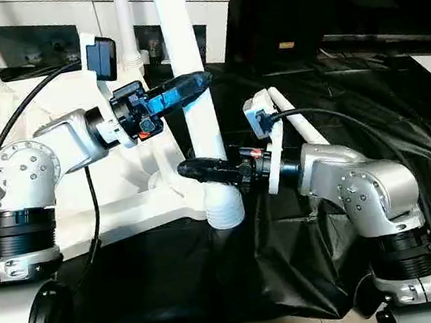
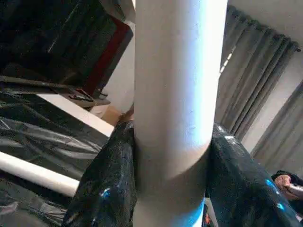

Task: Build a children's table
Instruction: Pick table leg

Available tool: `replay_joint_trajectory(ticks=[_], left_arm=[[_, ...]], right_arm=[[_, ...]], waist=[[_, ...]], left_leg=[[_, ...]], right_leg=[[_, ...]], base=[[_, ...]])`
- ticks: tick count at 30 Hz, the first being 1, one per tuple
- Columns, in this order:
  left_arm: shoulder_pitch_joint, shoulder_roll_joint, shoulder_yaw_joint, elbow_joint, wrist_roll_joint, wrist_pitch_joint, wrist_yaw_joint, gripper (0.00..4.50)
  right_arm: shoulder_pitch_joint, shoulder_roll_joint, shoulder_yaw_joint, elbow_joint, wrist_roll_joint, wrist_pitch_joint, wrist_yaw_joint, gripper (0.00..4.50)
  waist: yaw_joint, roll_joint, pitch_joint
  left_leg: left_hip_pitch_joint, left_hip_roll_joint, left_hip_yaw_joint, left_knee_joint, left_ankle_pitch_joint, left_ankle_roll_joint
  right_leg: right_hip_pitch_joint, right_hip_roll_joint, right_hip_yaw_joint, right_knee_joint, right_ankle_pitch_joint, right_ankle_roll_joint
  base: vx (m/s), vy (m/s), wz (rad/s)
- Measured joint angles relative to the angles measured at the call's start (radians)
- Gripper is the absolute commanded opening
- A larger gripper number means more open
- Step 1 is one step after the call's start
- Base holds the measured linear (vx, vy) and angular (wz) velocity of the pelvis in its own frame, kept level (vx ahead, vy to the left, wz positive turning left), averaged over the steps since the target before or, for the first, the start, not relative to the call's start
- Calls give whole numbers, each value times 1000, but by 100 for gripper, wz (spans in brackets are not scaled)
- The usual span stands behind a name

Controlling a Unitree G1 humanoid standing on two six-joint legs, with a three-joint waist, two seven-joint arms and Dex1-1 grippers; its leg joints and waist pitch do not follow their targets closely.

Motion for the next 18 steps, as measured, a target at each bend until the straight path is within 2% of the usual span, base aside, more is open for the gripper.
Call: replay_joint_trajectory(ticks=[1,3,7,8,10,14,18], left_arm=[[0,0,-1,2,3,-10,2,180],[-2,-7,-3,11,13,-29,20,250],[-16,-18,-5,40,72,-56,124,263],[-16,-27,-6,39,81,-61,140,292],[-13,-58,-23,29,134,-99,219,299],[16,-119,-59,24,219,-164,352,305],[40,-188,-55,41,257,-194,476,305]], right_arm=[[0,0,0,1,-1,-5,-6,187],[-1,2,0,6,-9,-18,-17,185],[0,20,21,54,-116,-71,-111,185],[0,21,30,56,-131,-82,-126,185],[-2,31,71,59,-209,-123,-193,185],[-13,77,133,71,-286,-152,-285,185],[-41,135,145,100,-337,-180,-374,185]], waist=[[0,0,0],[1,0,0],[-1,-1,-1],[-1,-1,-1],[-1,-2,-1],[-2,-2,0],[-3,-2,0]], left_leg=[[0,0,0,0,0,0],[0,0,0,0,0,0],[0,0,0,0,0,-1],[-1,0,0,0,0,-1],[-1,0,-1,0,1,-1],[-1,0,-1,0,1,-1],[-1,0,-1,0,1,-1]], right_leg=[[0,0,0,0,0,0],[0,0,0,0,0,0],[-1,0,0,0,1,1],[-1,0,0,0,1,1],[0,0,0,0,1,1],[-1,0,0,0,0,1],[-1,0,0,0,0,1]], base=[[0,0,0],[0,0,0],[0,0,0],[0,0,0],[0,0,0],[0,0,0],[0,0,0]])
